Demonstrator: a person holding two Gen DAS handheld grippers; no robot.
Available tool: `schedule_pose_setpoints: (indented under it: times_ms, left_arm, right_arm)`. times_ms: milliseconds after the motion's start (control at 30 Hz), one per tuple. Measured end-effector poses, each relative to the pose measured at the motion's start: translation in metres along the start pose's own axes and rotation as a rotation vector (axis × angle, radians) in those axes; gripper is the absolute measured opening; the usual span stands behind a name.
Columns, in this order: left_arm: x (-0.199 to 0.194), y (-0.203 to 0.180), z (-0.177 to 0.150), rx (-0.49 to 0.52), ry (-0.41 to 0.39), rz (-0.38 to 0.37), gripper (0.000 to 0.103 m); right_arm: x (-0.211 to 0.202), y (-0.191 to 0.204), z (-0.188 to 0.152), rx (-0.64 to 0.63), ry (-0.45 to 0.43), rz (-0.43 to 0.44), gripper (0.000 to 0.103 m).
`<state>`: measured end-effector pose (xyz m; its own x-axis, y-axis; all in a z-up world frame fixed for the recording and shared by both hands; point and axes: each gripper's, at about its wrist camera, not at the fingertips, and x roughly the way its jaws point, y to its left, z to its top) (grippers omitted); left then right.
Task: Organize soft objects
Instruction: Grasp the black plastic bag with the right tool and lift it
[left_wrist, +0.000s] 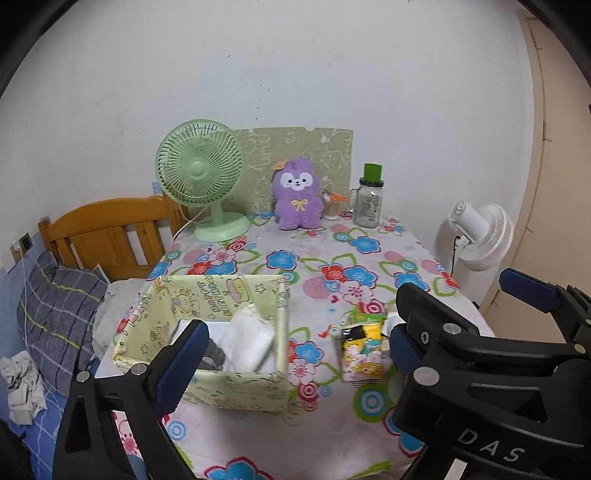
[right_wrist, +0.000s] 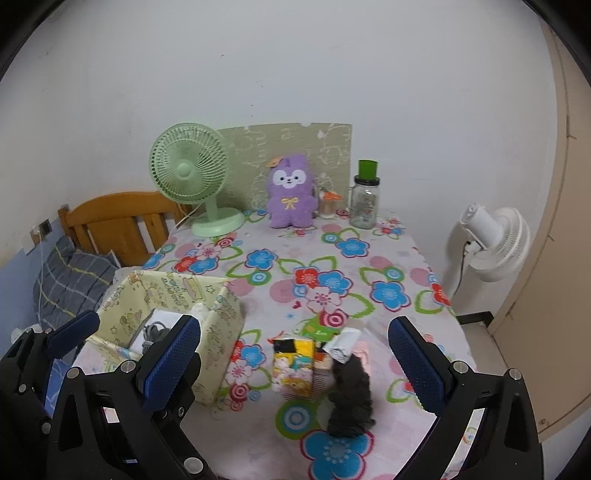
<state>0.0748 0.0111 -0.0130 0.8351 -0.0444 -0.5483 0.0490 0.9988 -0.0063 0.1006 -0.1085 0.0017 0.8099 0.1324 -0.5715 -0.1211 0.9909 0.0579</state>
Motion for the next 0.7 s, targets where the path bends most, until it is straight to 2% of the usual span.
schedule_pose_setpoints:
  times_ms: [367,700]
  left_arm:
    - [-0.012,-0.027,0.000,0.012,-0.014,-0.029,0.103]
    - [-0.007,-0.050,-0.004,0.015,-0.015,-0.026,0.103]
  right_arm:
    - [-0.023,-0.031,-0.005,0.014,-0.033,-0.048,0.103]
    - [-0.028,-0.059,-0.012,0.046,-0.035,-0.054,0.103]
